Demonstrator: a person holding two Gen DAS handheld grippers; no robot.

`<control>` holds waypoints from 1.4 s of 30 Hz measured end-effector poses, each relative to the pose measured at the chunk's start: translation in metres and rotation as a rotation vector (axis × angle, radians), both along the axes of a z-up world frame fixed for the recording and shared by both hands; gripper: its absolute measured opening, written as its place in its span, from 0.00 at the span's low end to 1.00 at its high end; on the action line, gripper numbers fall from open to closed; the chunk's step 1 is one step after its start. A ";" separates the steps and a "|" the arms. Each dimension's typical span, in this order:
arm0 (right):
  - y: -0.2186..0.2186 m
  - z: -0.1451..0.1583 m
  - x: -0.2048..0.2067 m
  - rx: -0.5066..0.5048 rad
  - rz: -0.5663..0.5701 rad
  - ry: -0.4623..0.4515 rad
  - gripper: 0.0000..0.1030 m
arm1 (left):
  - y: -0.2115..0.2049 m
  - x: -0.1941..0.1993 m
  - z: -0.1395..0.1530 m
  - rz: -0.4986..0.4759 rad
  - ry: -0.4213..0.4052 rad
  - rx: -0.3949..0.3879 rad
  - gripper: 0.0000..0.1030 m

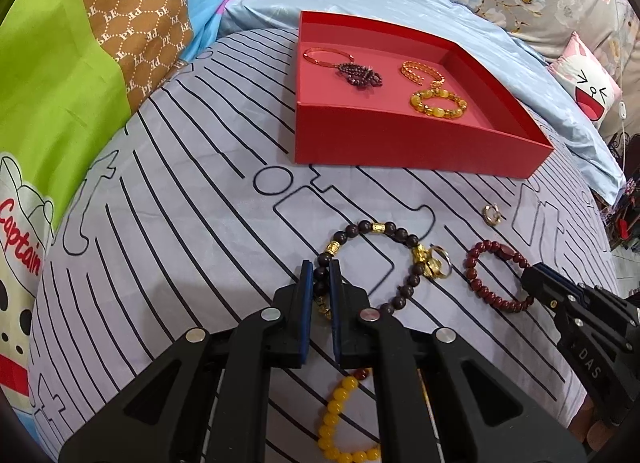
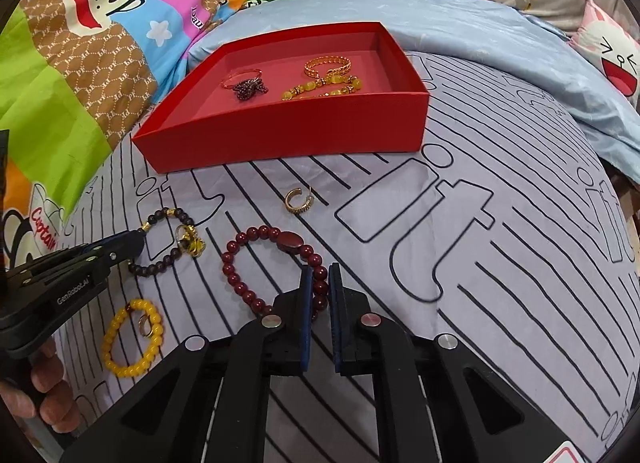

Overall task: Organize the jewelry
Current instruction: 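Grasp the dark red beaded bracelet with the right tool while the left tool grasps the black-and-gold beaded bracelet, then carry both beaded bracelets into the red tray and open both tools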

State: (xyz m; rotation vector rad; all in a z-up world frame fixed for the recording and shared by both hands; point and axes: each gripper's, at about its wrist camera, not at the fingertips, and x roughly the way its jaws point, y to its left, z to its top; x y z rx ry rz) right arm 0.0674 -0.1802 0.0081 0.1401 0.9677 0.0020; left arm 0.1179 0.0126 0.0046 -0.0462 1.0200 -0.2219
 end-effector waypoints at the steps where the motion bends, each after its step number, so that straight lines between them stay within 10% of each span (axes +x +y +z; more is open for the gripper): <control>1: 0.000 0.002 -0.003 0.002 0.001 -0.001 0.07 | -0.001 -0.002 0.001 -0.001 0.003 -0.002 0.07; 26: -0.011 0.065 -0.040 0.048 -0.010 -0.121 0.07 | -0.018 -0.033 0.074 -0.102 -0.079 -0.086 0.07; 42: -0.023 0.117 0.023 0.063 0.008 -0.230 0.07 | -0.043 0.019 0.139 -0.149 -0.204 -0.127 0.07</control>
